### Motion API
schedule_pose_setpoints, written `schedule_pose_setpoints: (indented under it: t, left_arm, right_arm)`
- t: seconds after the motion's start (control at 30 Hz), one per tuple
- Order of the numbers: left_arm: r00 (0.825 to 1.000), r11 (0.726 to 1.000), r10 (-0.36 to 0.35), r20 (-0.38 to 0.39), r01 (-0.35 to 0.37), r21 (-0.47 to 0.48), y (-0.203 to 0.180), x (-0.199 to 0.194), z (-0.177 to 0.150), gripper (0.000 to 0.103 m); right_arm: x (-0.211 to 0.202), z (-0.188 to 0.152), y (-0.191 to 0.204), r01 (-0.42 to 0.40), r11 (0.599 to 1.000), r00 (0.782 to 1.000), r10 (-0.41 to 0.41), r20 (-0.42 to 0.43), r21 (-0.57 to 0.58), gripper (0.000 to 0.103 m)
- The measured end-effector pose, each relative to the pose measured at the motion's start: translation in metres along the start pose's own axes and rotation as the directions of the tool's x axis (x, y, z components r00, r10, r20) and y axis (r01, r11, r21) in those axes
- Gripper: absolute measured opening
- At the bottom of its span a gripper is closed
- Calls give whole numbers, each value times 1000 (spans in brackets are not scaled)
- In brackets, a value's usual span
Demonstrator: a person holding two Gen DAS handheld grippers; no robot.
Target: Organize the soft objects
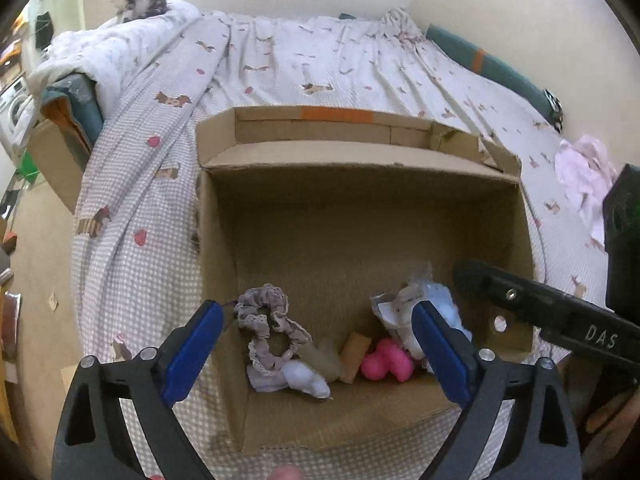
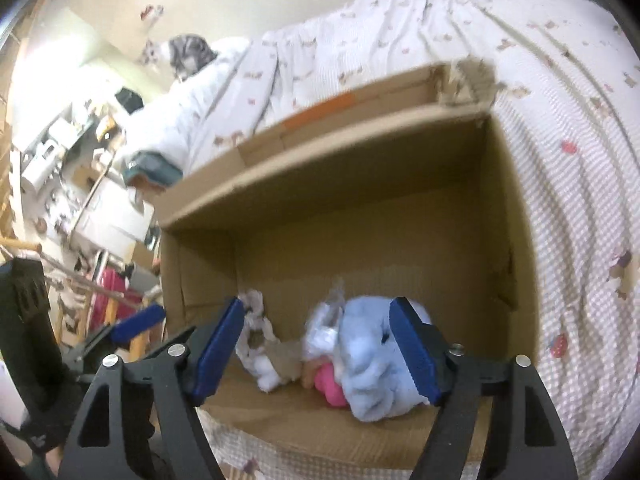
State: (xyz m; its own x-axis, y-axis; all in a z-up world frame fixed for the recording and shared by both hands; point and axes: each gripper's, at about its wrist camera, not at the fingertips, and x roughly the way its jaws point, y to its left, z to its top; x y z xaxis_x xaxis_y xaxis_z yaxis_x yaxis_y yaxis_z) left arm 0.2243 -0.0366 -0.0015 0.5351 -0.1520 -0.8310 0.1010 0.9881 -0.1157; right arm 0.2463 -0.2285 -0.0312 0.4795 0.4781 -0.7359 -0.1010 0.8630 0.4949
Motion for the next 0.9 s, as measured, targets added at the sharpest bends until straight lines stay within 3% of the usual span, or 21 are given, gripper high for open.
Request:
schedule_pose_setpoints:
  t: [0.13, 0.27, 0.4, 0.6, 0.9]
  left_arm:
    - [998, 999, -17, 60, 19, -41, 5, -29, -1, 95]
    - [995, 999, 12, 94, -9, -38, 8, -55, -9, 98]
    - [992, 998, -34, 120, 41, -56, 15, -80, -16, 98]
    - [987, 995, 32, 157, -16, -101, 27, -113, -41, 103]
    - [984, 984, 120, 132, -101, -147, 50, -134, -94, 103]
  right_arm:
    - [-15, 2, 7, 11, 1000, 999, -10, 44, -21, 84]
    - [-45, -3, 17, 10, 998, 992, -2, 127, -61, 103]
    - [-70, -11, 27, 42, 992, 983, -20, 181, -117, 103]
    - [-99, -39, 32, 70, 988, 973, -37, 227, -140, 103]
    - [-115, -95, 38, 176, 974, 966, -143, 213, -143, 103]
